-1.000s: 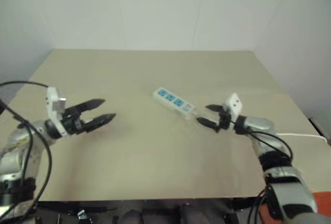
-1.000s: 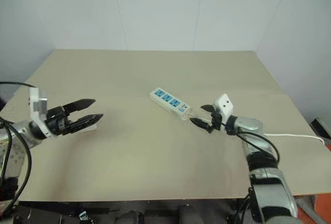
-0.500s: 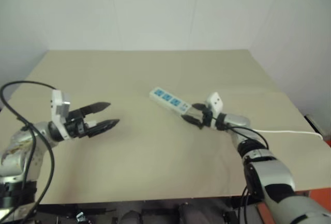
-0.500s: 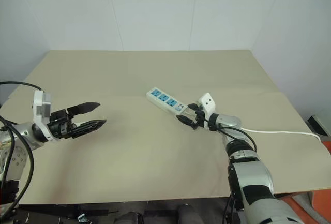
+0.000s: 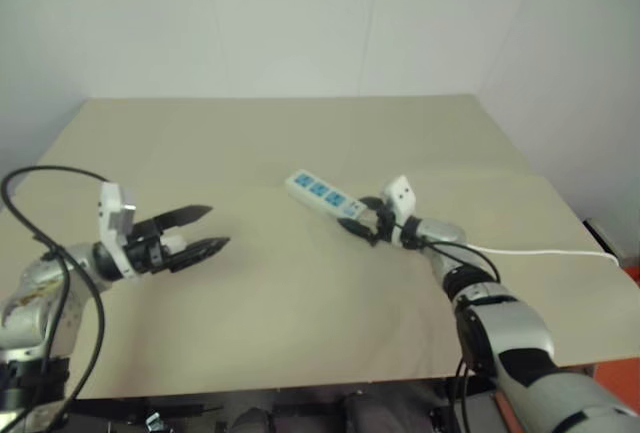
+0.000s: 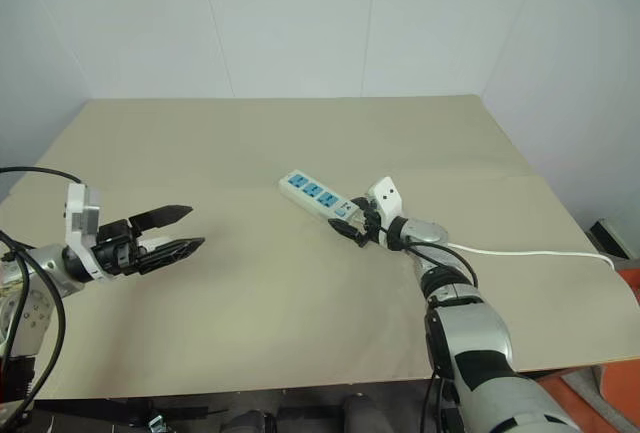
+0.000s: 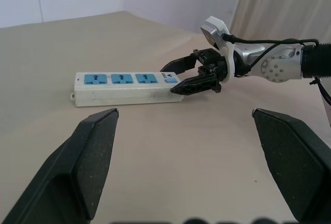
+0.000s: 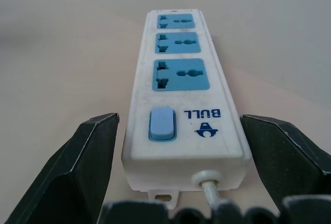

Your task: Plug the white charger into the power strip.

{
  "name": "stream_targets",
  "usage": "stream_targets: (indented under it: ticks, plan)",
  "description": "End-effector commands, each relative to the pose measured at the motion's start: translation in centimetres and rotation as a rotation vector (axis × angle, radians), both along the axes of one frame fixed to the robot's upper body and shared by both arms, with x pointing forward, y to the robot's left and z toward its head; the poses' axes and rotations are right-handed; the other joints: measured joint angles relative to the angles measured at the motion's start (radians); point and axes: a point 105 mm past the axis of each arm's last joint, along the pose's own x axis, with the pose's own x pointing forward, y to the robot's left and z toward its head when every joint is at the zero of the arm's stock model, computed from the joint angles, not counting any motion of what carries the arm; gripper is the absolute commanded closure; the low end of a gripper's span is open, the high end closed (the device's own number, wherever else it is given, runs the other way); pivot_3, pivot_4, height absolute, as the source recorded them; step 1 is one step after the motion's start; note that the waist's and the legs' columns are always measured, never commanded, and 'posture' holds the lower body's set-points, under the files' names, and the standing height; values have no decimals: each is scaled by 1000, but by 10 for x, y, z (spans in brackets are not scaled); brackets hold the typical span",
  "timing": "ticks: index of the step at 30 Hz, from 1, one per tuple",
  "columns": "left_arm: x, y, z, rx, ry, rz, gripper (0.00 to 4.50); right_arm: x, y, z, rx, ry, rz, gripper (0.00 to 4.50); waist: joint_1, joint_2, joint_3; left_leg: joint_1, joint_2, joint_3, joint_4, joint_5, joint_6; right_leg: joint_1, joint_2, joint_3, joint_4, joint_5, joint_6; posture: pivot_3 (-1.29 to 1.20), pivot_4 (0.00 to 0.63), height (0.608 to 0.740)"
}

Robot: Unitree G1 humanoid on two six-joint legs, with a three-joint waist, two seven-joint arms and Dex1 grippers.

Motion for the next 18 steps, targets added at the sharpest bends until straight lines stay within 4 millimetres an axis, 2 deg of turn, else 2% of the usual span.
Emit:
stream_targets:
  ticks: [1,8,18]
  plan:
    - [-3,-1,13,13,-65,-1,0,-1,-1,5,-20,-70,-6,72,0,0,0,0,0,0,0,0,0,0,0,0,0,0,0,0,150,740]
    - [0,-1,18,-14,-78,-8,0,0,1,3,-27,-62,-14,72,-1,0,0,0,0,0,0,0,0,0,0,0,0,0,0,0,150,740]
    - [-3,-1,13,-1,-68,1,0,3,6,6,-5,-61,-32,72,-2,0,0,0,0,0,0,0,0,0,0,0,0,0,0,0,150,740]
